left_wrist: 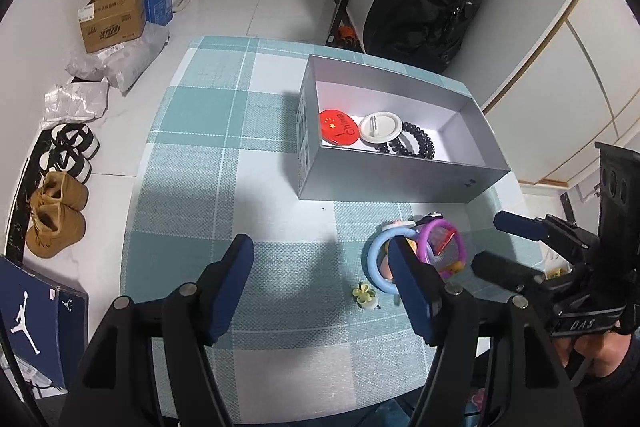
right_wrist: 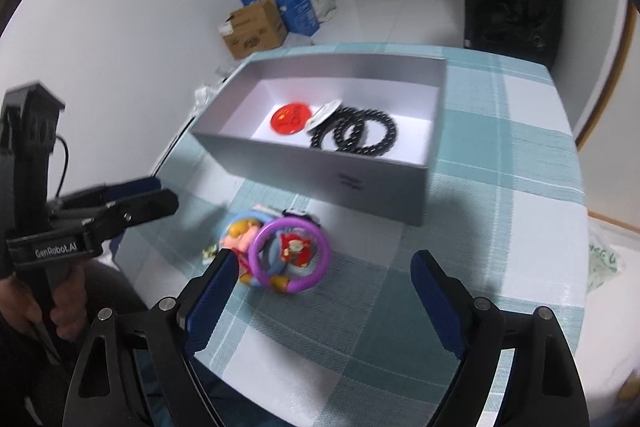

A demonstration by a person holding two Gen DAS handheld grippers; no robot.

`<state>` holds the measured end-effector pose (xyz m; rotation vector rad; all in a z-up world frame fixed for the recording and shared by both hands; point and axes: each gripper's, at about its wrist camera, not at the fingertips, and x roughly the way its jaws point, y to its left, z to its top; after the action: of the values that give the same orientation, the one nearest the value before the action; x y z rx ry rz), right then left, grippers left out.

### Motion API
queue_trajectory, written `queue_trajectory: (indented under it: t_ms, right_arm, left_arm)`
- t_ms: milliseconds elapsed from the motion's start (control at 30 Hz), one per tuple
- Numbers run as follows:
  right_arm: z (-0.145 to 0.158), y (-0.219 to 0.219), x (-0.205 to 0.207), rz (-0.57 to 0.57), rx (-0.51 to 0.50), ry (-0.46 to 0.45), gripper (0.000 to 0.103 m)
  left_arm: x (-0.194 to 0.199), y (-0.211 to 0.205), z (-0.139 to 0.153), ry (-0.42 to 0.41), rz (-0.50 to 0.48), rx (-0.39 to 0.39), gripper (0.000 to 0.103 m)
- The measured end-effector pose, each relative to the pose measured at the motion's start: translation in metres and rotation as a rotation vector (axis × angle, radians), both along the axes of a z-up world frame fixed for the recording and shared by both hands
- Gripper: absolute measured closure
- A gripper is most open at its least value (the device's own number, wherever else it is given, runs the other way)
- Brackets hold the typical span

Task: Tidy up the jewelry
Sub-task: 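Grasp the purple ring with the right gripper and lift it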

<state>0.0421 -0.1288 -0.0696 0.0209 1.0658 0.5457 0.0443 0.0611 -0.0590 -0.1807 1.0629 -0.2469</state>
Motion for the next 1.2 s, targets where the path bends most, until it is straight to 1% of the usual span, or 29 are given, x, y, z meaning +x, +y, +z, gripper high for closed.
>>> queue_trajectory:
  t_ms: [100, 233, 300, 400, 500, 567, 600, 667, 733, 1033, 1200]
  right_arm:
    - [-0.005, 0.010, -0.001, 0.032, -0.042, -0.002, 0.016]
    - [-0.014, 0.021, -0.001, 0.073, -0.106, 0.001, 0.028]
    - [-0.017, 0.026, -0.001, 0.085, -0.134, -0.004, 0.029]
    - [-0.018, 0.032, -0.001, 0.102, -0.148, -0.019, 0.030]
    - [-0.019, 0.036, 0.000, 0.112, -0.152, -0.026, 0.034]
    - [-0.021, 0.040, 0.001, 0.119, -0.149, -0.020, 0.038]
    - [-0.022, 0.041, 0.002, 0.120, -0.148, -0.020, 0.039]
    - [-0.021, 0.046, 0.002, 0.125, -0.145, -0.022, 0.046]
    - [-0.022, 0.047, 0.002, 0.128, -0.146, -0.022, 0.050]
    - [-0.021, 0.042, 0.004, 0.105, -0.123, -0.004, 0.052]
    - [-0.015, 0.031, 0.006, 0.084, -0.077, -0.007, 0.052]
  left_arm:
    - [0.001, 0.001, -0.002, 0.004, -0.001, 0.013, 0.038]
    - [-0.001, 0.002, -0.002, -0.002, -0.008, 0.044, 0.038]
    - [-0.003, 0.002, -0.002, -0.006, -0.012, 0.051, 0.038]
    - [-0.005, 0.002, 0.000, -0.017, -0.014, 0.062, 0.038]
    - [-0.004, 0.003, 0.001, -0.022, -0.011, 0.065, 0.038]
    - [-0.004, 0.004, 0.000, -0.020, -0.009, 0.063, 0.038]
    - [-0.004, 0.004, 0.000, -0.019, -0.008, 0.064, 0.038]
    - [-0.003, 0.005, 0.000, -0.017, -0.008, 0.063, 0.038]
    - [-0.003, 0.005, 0.000, -0.018, -0.008, 0.065, 0.038]
    - [-0.002, 0.006, 0.000, -0.016, -0.004, 0.057, 0.038]
    - [-0.002, 0.005, -0.001, -0.006, -0.008, 0.047, 0.038]
